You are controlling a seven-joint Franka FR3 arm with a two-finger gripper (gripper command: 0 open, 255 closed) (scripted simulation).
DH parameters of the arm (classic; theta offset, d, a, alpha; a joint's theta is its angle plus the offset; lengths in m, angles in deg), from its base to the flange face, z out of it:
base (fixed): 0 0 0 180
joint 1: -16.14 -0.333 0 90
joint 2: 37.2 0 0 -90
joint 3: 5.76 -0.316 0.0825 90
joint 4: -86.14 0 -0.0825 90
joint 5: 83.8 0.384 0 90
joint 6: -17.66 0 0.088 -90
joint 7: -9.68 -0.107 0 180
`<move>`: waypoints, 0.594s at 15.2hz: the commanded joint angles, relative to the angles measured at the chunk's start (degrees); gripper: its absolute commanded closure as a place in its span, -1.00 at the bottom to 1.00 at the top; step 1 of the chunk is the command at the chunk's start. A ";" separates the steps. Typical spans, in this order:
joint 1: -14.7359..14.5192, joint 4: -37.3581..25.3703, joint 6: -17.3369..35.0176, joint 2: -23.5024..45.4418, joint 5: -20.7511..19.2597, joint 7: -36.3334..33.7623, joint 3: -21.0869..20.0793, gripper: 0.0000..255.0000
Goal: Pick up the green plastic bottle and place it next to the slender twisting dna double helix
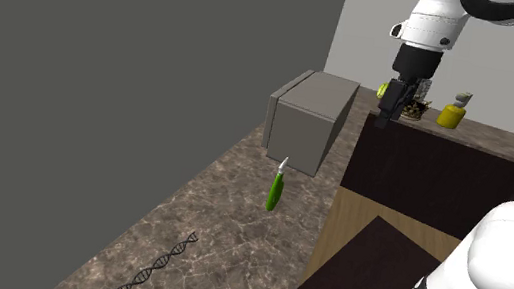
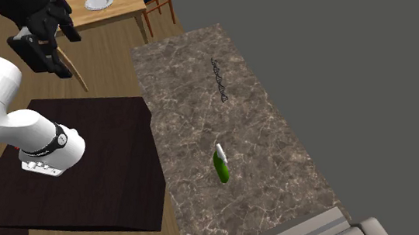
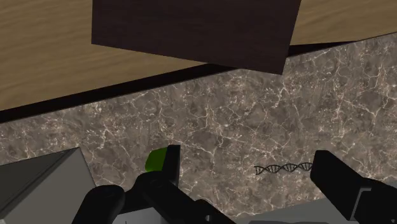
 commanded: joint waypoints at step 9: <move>2.99 -2.23 10.07 16.65 3.86 -10.89 -1.73 -1.00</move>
